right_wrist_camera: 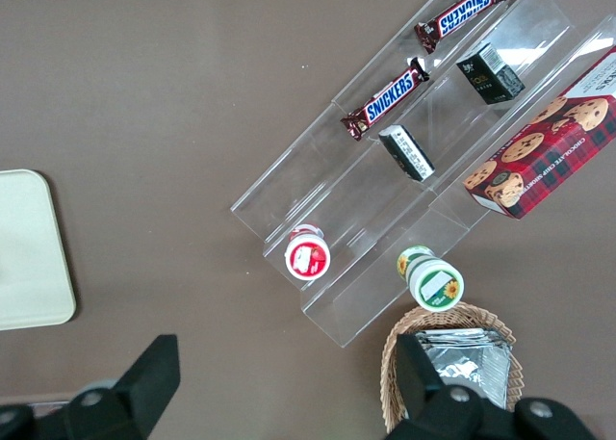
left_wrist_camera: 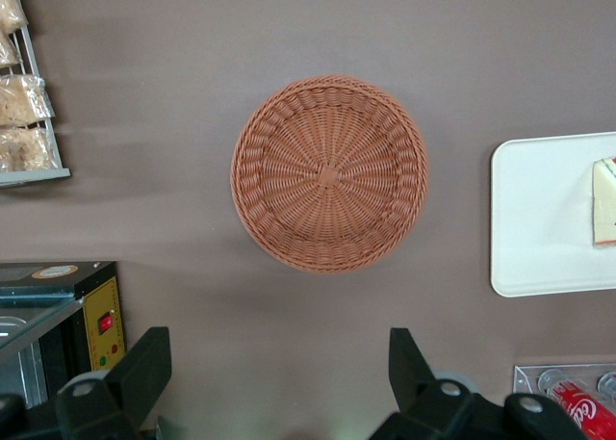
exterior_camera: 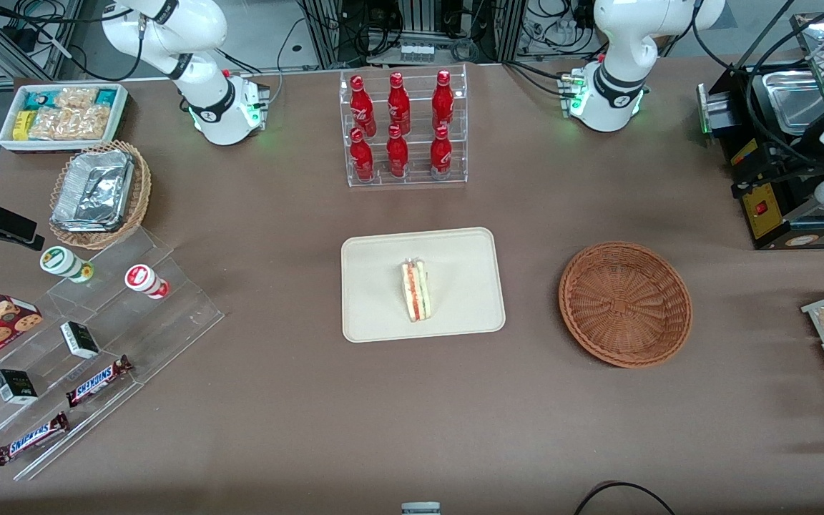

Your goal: Place sandwich from basket to tray

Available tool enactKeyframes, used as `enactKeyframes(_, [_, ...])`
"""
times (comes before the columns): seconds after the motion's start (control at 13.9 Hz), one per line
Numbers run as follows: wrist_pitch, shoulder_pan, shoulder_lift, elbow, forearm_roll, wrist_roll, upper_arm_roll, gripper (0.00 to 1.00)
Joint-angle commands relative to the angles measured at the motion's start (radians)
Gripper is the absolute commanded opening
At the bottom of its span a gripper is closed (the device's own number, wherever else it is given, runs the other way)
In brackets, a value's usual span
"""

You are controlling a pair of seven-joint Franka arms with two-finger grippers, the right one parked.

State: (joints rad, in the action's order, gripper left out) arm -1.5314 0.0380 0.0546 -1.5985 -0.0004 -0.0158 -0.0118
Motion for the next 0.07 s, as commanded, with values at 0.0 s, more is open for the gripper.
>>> enactKeyframes(0.0, [0.002,-0.017,-0.018,0.035,-0.018,0.02,-0.005,1.0])
